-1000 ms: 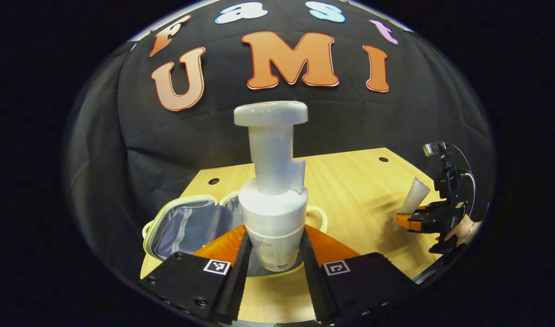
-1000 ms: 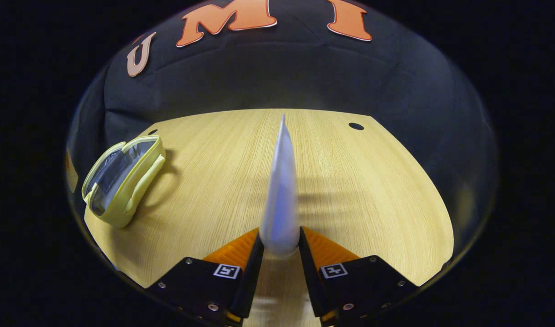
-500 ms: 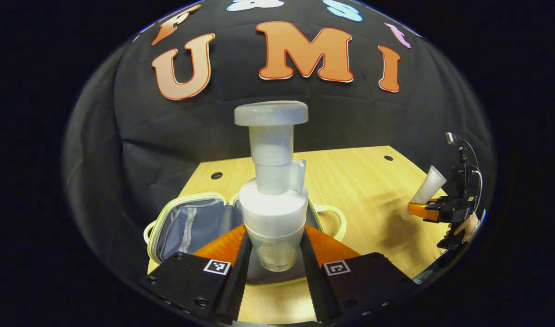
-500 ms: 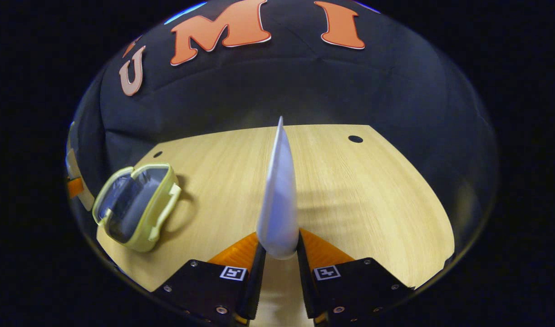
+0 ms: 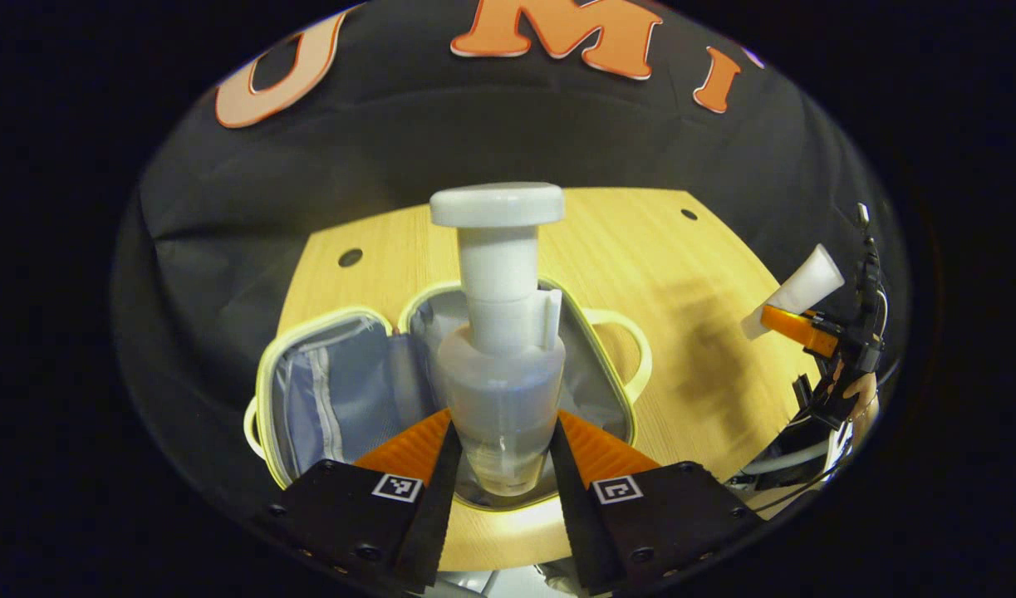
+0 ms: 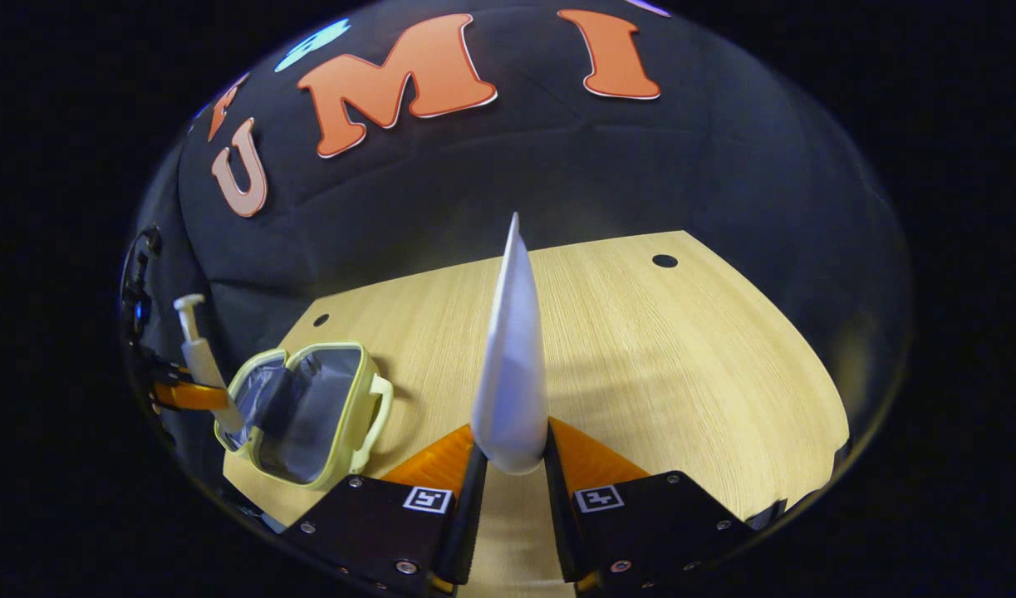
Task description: First open the suitcase, pack the skin care products into it, and then close the suitcase.
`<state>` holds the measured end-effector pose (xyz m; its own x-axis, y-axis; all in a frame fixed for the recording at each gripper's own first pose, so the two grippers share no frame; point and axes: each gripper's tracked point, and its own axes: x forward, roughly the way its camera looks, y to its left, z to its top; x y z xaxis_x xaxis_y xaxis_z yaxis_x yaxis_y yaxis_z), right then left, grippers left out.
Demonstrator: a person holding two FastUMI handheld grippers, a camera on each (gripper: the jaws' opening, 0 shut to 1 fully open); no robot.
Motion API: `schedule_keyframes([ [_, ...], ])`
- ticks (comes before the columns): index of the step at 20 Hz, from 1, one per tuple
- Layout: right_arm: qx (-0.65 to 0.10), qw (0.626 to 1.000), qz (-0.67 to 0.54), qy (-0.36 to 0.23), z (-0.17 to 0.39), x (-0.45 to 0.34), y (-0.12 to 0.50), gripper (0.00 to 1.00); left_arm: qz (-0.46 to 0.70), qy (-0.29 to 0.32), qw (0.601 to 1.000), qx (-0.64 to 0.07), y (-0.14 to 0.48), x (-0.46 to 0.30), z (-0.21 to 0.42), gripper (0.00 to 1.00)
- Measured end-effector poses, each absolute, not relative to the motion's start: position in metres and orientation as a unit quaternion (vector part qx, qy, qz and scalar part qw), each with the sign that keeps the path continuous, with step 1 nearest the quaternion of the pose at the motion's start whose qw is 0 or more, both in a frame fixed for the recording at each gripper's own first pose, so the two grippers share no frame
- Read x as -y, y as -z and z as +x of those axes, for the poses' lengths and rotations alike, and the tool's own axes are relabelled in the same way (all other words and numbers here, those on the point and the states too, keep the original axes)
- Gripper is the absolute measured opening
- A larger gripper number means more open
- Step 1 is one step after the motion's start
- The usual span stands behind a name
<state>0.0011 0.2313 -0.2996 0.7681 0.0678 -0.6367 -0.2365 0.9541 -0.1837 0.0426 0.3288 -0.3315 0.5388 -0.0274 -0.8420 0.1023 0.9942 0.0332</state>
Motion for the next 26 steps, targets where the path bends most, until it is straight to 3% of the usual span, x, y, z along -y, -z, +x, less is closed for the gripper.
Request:
schedule_keyframes([
  [9, -0.351, 0.928, -0.114, -0.043, -0.035, -0.226, 0.299, 0.40, 0.027, 0.041, 0.810, -0.584, 0.411, -0.348, 0.076, 0.60],
  [19, -0.356, 0.929, -0.100, -0.031, -0.038, -0.231, 0.296, 0.40, 0.021, 0.044, 0.791, -0.610, 0.444, -0.349, 0.084, 0.60],
  [21, -0.357, 0.928, -0.102, -0.033, -0.038, -0.234, 0.297, 0.40, 0.028, 0.048, 0.792, -0.608, 0.441, -0.348, 0.087, 0.63],
  [22, -0.357, 0.928, -0.102, -0.036, -0.039, -0.236, 0.296, 0.40, 0.029, 0.057, 0.795, -0.603, 0.439, -0.345, 0.088, 0.68],
  [24, -0.357, 0.928, -0.102, -0.040, -0.041, -0.238, 0.295, 0.40, 0.044, 0.053, 0.800, -0.596, 0.431, -0.343, 0.091, 0.92],
  [26, -0.358, 0.927, -0.104, -0.046, -0.043, -0.243, 0.293, 0.40, 0.059, 0.045, 0.810, -0.582, 0.421, -0.347, 0.093, 0.96],
])
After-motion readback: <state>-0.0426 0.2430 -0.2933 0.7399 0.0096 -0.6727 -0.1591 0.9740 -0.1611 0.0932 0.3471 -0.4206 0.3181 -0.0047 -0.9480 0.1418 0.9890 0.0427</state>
